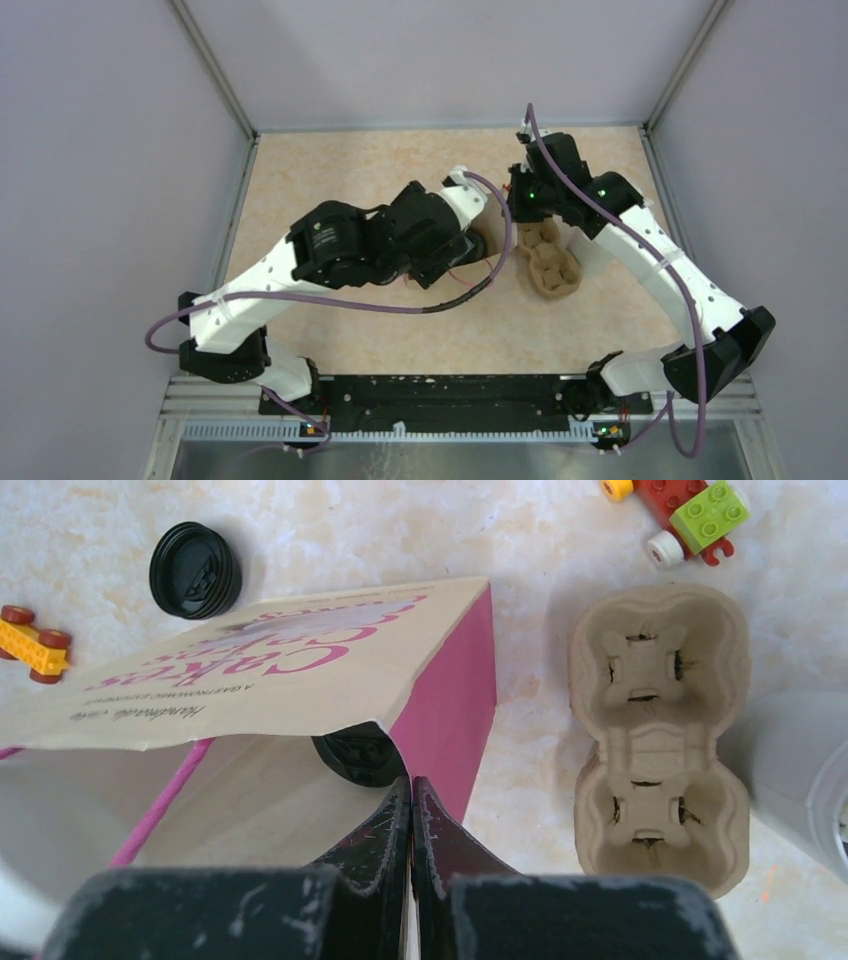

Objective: Pack the takeout coffee

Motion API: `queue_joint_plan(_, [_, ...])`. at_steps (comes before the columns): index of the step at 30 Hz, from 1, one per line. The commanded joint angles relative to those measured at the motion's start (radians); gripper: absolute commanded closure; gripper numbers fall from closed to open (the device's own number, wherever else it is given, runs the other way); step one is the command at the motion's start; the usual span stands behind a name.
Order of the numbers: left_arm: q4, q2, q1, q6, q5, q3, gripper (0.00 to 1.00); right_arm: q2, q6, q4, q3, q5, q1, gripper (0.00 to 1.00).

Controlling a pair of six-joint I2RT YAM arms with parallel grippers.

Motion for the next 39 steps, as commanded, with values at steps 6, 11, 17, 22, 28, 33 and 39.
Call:
queue_joint_plan(6, [0.008, -0.145, 0.005, -0.163, -0.040, 0.044, 0.46, 0.069, -0.062, -0.033, 0.126, 0.012, -0.053, 1.00])
queue_joint_plan(11, [0.007, -0.232, 0.007, -0.243, -0.069, -0.018, 0.46, 0.097, -0.077, -0.044, 0.159, 0.020, -0.065, 1.00])
queue_joint_plan(17, [0.007, -0.313, 0.049, -0.324, -0.095, -0.082, 0.44, 0.103, -0.083, -0.043, 0.160, 0.021, -0.073, 1.00])
queue_joint_plan(22, [0.006, -0.301, 0.200, -0.263, -0.022, -0.136, 0.43, 0.104, -0.088, -0.047, 0.163, 0.014, -0.074, 1.00])
queue_joint_plan(28, [0.028, -0.233, 0.420, -0.165, 0.101, -0.219, 0.43, 0.092, -0.089, -0.063, 0.160, 0.004, -0.075, 1.00])
queue_joint_plan(33, [0.008, -0.216, 0.583, -0.212, 0.297, -0.317, 0.45, 0.066, -0.095, -0.069, 0.137, -0.008, -0.075, 1.00])
queue_joint_plan(39, [0.006, -0.249, 0.607, -0.340, 0.486, -0.440, 0.47, 0.009, -0.089, -0.027, 0.050, -0.012, -0.075, 1.00])
